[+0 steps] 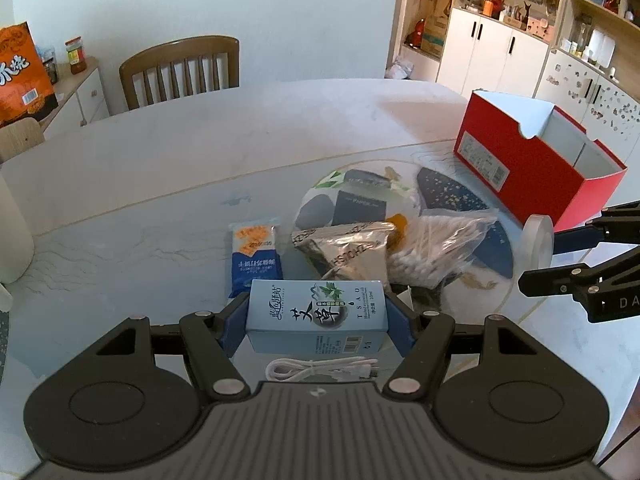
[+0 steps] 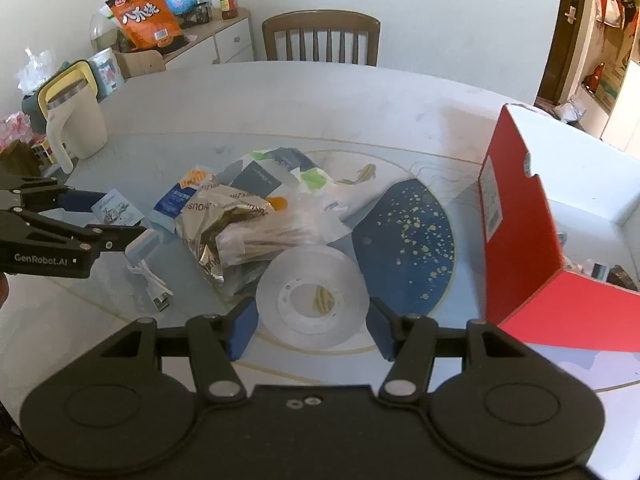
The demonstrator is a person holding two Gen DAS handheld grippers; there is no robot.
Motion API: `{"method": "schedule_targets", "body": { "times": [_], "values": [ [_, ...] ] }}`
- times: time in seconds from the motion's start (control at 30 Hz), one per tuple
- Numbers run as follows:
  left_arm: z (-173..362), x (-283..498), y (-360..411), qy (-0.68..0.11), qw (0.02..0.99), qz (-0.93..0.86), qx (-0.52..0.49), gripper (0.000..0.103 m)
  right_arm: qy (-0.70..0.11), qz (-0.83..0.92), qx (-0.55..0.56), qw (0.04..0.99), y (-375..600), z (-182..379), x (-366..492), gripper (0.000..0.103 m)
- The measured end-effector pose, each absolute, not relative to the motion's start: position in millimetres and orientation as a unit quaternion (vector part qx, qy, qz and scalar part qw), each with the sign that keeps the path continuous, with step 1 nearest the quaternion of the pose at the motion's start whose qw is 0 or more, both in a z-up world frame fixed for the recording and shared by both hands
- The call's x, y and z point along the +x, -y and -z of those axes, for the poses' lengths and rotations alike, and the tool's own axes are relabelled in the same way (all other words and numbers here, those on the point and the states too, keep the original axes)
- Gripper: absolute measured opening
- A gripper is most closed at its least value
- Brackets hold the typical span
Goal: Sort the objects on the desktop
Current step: 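Lift the drink box and tape roll and carry them over the box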
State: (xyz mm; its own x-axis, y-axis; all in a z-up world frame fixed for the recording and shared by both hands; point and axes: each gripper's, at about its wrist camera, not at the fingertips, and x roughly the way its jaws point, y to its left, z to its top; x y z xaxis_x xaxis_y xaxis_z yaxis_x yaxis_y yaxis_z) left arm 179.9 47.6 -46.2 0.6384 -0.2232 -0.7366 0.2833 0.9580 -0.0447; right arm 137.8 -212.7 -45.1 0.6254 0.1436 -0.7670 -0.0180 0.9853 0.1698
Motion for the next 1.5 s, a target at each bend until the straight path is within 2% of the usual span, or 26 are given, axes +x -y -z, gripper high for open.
{"method": "schedule_targets", "body": {
  "times": [0.77,1.5],
  "values": [
    [-12,175,15,-0.368,0.908,0.197,0.038,0.069,-0.394,-0.019,0.086,0.915,267,2,105,0.058],
    [-29,198,116,-0.347,0.909,0.226,0.053,0.069,-0.375,0.003,0.077,0.924,359,-7,95,0.058]
  ]
}}
